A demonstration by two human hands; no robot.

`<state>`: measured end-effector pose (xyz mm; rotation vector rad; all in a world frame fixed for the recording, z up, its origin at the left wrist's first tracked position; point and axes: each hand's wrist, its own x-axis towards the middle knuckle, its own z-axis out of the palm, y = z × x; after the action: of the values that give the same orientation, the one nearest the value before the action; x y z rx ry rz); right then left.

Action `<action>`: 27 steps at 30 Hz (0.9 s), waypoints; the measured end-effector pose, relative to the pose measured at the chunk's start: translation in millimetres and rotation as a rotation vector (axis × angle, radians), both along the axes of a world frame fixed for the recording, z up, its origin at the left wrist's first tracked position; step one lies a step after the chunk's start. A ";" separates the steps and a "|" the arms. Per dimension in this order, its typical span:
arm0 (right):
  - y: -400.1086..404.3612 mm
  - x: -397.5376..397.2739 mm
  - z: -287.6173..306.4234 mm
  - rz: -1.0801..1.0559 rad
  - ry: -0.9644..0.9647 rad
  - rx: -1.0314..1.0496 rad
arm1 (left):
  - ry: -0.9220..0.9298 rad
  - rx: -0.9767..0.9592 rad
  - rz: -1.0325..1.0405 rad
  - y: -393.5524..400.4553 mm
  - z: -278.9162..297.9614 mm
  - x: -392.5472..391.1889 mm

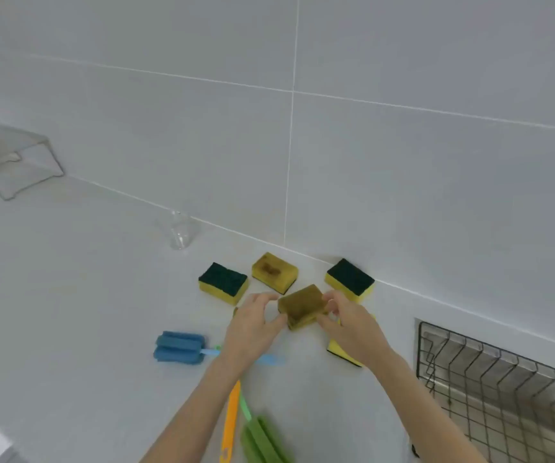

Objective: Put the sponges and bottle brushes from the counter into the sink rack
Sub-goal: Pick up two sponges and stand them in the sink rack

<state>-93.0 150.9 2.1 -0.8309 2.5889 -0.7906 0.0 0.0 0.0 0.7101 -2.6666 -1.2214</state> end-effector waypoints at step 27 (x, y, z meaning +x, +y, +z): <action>-100.4 -42.4 -96.9 -0.303 0.138 0.498 | -0.304 -0.358 -0.013 -82.0 -98.4 -163.0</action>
<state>-135.5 50.6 -94.8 -0.3602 2.8839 -0.1329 -163.0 -82.0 -98.4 0.8754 -3.0186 -0.6460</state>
